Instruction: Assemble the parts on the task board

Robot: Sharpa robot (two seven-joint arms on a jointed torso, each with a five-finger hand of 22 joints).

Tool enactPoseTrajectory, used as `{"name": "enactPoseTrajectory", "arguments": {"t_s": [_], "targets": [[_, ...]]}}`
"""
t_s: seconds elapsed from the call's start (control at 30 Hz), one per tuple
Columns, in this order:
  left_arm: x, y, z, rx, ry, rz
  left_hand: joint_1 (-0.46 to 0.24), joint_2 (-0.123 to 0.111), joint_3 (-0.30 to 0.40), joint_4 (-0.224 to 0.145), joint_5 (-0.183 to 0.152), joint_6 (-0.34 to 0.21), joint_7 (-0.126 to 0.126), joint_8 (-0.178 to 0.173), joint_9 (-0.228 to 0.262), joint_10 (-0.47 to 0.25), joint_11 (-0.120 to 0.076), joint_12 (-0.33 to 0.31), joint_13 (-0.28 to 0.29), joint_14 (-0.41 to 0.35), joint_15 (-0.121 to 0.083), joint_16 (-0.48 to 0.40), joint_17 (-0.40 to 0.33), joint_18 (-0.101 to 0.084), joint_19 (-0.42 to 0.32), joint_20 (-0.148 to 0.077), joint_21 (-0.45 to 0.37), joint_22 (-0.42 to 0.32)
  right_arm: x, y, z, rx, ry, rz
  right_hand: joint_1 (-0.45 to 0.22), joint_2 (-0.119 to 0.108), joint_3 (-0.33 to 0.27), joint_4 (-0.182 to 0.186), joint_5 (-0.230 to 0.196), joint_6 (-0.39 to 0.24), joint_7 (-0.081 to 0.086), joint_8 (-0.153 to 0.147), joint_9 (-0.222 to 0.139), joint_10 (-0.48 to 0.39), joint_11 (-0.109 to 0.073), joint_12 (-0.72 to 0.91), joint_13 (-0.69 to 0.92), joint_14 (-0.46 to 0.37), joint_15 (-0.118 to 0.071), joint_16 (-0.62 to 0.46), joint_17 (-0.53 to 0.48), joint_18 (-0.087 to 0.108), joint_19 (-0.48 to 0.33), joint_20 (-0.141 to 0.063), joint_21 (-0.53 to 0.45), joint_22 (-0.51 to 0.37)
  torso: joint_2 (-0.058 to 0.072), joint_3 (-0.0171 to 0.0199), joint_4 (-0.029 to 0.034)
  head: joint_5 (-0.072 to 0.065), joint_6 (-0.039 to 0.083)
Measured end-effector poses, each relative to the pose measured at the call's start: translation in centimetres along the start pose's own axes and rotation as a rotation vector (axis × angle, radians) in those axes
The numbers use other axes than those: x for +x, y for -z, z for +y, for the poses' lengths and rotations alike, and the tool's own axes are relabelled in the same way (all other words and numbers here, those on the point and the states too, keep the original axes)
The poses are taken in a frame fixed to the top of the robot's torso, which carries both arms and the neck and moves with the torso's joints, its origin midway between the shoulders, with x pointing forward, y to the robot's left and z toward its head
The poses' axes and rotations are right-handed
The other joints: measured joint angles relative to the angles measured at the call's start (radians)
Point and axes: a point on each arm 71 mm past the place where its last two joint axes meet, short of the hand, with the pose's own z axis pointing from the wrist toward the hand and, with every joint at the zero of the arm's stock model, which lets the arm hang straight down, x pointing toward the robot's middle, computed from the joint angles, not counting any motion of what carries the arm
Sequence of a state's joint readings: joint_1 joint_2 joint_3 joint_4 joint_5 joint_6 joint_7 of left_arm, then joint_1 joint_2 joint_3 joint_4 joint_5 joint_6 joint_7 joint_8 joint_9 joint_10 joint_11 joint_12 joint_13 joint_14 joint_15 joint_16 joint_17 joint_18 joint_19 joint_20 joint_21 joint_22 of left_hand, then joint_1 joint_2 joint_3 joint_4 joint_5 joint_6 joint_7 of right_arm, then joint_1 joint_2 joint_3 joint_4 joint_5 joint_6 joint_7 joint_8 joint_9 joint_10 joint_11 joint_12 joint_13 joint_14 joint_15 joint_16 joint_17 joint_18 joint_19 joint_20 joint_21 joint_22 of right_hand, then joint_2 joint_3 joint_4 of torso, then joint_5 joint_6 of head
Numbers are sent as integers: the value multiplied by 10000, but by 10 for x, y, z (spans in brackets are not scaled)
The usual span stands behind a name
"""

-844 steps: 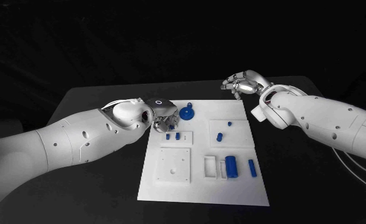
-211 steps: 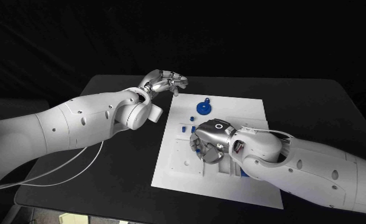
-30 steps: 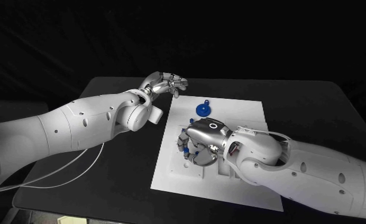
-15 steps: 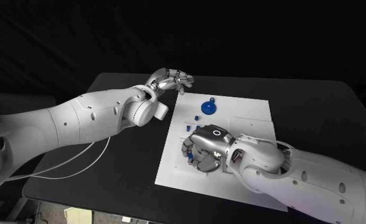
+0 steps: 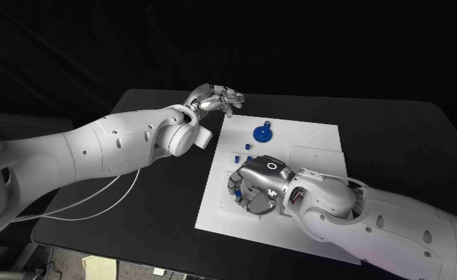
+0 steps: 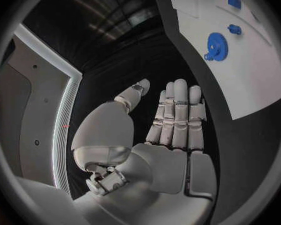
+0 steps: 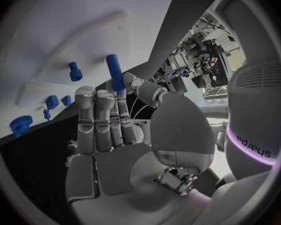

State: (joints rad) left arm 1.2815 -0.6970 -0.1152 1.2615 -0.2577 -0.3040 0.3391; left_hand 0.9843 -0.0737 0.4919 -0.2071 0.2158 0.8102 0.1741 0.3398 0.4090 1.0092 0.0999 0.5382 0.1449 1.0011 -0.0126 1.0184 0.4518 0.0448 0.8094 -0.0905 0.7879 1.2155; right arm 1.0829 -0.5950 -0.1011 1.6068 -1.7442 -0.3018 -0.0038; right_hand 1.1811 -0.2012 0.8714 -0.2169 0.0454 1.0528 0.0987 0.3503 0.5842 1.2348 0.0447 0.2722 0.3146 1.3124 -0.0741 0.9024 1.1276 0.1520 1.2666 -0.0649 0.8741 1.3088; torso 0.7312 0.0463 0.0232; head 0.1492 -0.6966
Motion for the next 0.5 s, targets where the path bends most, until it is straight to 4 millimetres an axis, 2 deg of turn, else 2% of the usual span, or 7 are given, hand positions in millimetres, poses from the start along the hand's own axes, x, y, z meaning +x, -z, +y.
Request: {"name": "enactPoseTrajectory", "arguments": {"t_s": [0.5], "targets": [[0,0,0,0,4,7,0,0,0,0,0,-27,24,0,1,0,0,0,-1,0,0,0,-1,-9,22,-22,1,8,2,0,0,28,222,-190,0,0,-28,-27,11,0,0,1,30,2,0,7,0,7,-48,0,8,-67,38,-38,0,0,-3,6,1,41,-6]]}}
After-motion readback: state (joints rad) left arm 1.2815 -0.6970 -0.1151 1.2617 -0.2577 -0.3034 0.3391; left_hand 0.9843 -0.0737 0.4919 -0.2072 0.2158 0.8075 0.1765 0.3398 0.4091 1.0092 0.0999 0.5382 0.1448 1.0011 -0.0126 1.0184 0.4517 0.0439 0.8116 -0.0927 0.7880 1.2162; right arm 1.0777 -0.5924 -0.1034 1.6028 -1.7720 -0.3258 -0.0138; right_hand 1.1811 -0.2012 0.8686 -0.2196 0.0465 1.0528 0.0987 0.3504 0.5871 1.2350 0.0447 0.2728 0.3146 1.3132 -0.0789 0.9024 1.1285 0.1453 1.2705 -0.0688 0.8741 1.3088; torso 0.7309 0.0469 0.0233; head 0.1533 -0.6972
